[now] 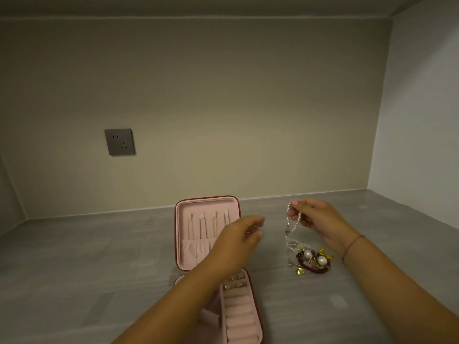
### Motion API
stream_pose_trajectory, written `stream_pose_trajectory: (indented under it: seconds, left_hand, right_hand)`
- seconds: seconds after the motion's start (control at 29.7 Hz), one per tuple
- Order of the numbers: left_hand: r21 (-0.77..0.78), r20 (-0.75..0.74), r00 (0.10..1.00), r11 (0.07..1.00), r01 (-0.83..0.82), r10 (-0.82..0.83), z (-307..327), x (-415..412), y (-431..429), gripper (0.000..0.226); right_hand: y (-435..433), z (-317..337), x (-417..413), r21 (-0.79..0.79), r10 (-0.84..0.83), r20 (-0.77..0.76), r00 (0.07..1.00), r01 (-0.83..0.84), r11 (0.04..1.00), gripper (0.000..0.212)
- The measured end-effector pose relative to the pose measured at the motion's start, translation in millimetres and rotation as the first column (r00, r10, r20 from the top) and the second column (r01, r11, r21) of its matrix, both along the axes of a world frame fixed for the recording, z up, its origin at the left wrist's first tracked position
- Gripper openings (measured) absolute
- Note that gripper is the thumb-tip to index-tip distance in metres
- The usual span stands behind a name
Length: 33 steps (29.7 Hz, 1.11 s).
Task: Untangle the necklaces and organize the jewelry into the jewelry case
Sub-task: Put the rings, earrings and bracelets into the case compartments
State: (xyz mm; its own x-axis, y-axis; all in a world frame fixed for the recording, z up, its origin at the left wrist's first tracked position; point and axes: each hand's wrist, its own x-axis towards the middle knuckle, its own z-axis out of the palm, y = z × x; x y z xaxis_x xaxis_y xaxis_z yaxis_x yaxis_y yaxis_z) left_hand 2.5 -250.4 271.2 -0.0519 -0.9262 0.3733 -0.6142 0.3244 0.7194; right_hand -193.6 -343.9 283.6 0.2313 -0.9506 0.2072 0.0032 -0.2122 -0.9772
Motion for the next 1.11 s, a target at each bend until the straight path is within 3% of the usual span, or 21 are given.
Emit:
stream_pose_trajectory:
  seconds: [0.24, 0.44, 0.64, 0.91, 1.04, 1.11]
  left_hand:
    - [0.249, -0.261, 0.963, 0.958, 0.140, -0.073, 13, -55, -52, 0.056]
    - [0.103, -0.416, 0.899, 0.975, 0.199, -0.140, 21, -65, -55, 0.004]
    - [0.082, -0.577, 0.813, 0.986, 0.148, -0.074, 31, -39, -25, 0.008]
    - [0.064, -0.447, 0.889, 0.995, -0.076, 0.097, 29, 38, 28, 0.022]
    - [-0.068, -0.412, 0.902, 0.983, -0.171, 0.129, 20, 76, 48, 0.014]
    - [-0.164, -0.402, 0.887, 0.935, -0.314, 0.227, 13, 97, 49, 0.011]
  right_hand:
    - [13, 22, -11, -0.089, 0.107, 0.178, 0.978, -0.092, 0.992, 0.016]
    - [22, 33, -23, -0.100, 0.206, 0.228, 0.952, -0.188, 0.977, 0.020]
    - [29, 28, -16, -0.067, 0.196, 0.129, 0.972, -0.189, 0.980, 0.025]
    - [56, 39, 60, -0.150, 0.294, -0.057, 0.954, -0.299, 0.942, 0.024]
    - [71, 38, 115, -0.230, 0.309, -0.141, 0.941, -0.335, 0.914, 0.016]
    - [75, 32, 142, -0.264, 0.309, -0.204, 0.929, -0.356, 0.896, 0.011]
